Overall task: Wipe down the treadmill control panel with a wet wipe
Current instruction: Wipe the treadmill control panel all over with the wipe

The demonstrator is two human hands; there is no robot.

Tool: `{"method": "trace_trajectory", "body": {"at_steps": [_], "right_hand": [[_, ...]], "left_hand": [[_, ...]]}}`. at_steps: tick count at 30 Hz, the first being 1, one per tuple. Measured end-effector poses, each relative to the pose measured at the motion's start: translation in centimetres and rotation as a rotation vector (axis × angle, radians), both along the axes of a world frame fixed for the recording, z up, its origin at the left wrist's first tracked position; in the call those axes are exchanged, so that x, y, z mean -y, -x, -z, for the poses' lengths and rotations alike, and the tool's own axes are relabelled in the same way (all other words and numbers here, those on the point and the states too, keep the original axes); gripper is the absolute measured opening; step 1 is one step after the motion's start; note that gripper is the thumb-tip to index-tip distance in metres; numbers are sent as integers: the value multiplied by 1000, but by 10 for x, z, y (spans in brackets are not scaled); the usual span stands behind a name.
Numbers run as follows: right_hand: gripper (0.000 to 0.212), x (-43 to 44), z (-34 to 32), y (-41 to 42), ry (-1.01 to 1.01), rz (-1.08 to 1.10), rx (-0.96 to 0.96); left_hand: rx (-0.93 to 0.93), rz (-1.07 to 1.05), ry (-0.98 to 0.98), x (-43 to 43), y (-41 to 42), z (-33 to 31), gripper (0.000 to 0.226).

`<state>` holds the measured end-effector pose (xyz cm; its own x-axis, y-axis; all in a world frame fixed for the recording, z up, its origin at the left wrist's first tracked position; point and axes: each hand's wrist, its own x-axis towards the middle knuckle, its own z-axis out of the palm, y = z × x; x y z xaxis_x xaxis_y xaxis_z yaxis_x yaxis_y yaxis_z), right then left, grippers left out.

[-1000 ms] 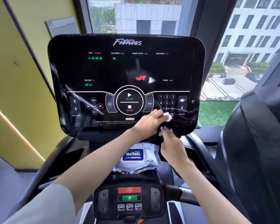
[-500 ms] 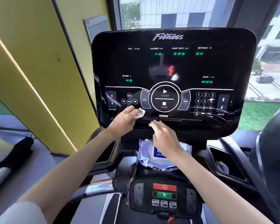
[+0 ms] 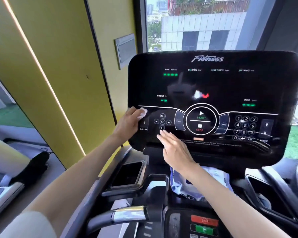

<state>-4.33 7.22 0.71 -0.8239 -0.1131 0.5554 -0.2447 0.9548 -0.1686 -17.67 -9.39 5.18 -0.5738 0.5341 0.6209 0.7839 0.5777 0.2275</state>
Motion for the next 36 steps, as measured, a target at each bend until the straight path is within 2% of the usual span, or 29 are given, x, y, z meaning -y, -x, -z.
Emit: {"method": "trace_trajectory", "body": {"at_steps": [2, 5, 6, 9, 10, 11, 14, 15, 16, 19, 20, 21, 24, 25, 26, 29, 30, 32, 34, 36], "right_hand": [[56, -2, -11, 10, -71, 30, -22], [61, -8, -25, 19, -126, 83, -27], [64, -11, -28, 20, -130, 105, -25], [69, -24, -37, 18, -126, 140, -29], [70, -29, -40, 17, -132, 151, -35], [71, -35, -44, 17, -143, 163, -40], [73, -51, -59, 22, -157, 214, -64], [74, -54, -65, 24, -152, 230, -73], [75, -57, -70, 26, -146, 242, -82], [78, -67, -79, 30, -152, 246, -99], [79, -71, -80, 30, -158, 246, -103], [78, -75, -82, 30, -165, 250, -105], [76, -85, -82, 29, -153, 286, -114], [76, -86, -81, 29, -146, 291, -114], [75, -86, -80, 29, -147, 291, -113], [77, -87, -77, 28, -152, 279, -101], [78, -90, -78, 26, -153, 278, -95], [80, -99, -79, 20, -151, 292, -95], [80, -111, -80, 13, -123, 311, -107], [80, -121, -78, 8, -92, 338, -106]], "left_hand": [[-7, -109, -110, -6, 16, -29, 27], [51, -279, -269, -18, 24, -44, 30], [23, -243, -236, -22, 21, -36, 33], [-79, 62, 92, -18, 2, -4, 45], [-109, 107, 137, -13, 5, -7, 47], [-115, 87, 101, -12, 12, -18, 46], [-10, -212, -279, -20, 39, -61, 37], [-23, -248, -305, -26, 41, -67, 38], [-86, -212, -225, -33, 41, -67, 44], [-209, 81, 199, -40, 36, -44, 69], [-231, 118, 215, -37, 40, -47, 70], [-217, 95, 133, -36, 47, -52, 65], [12, -248, -409, -45, 56, -76, 38], [52, -277, -477, -54, 52, -80, 38], [31, -218, -427, -66, 43, -80, 43], [-177, 171, 13, -95, 23, -61, 67], [-200, 201, 42, -96, 26, -63, 68], [-159, 77, -204, -95, 36, -71, 60], [39, -215, -613, -97, 37, -83, 52], [174, -366, -777, -115, 25, -87, 53]]}}
